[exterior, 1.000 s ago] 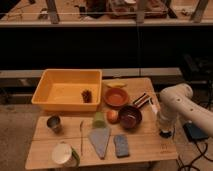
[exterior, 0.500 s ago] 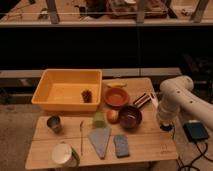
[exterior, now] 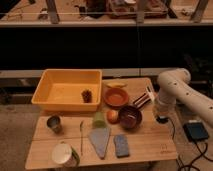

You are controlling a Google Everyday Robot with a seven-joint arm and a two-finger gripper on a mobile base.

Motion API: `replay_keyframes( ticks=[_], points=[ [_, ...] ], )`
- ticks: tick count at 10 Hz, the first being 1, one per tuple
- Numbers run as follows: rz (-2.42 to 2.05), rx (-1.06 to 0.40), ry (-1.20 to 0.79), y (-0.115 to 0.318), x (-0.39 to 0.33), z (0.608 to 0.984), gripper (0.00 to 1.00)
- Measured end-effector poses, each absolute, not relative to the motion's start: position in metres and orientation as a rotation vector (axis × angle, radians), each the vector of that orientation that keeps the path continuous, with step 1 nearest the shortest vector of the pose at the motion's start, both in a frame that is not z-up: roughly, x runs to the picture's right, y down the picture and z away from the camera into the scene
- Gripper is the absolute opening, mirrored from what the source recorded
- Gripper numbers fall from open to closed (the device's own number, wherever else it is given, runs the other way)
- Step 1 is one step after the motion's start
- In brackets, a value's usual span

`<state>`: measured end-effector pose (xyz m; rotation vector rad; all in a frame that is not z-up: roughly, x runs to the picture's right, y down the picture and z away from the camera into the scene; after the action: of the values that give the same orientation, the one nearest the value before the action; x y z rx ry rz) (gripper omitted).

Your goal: Place brush in purple bowl

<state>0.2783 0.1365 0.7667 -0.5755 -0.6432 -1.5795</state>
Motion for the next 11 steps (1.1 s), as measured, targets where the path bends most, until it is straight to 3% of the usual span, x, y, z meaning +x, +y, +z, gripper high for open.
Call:
replay_keyframes(
  ticks=[6,11],
  points=[
    [-1.573,-0.466,-0.664,0.079,0.227,0.792,0.14],
    [-1.555,-0.396,-0.688,0.075,0.173,0.789,0.14]
  ],
)
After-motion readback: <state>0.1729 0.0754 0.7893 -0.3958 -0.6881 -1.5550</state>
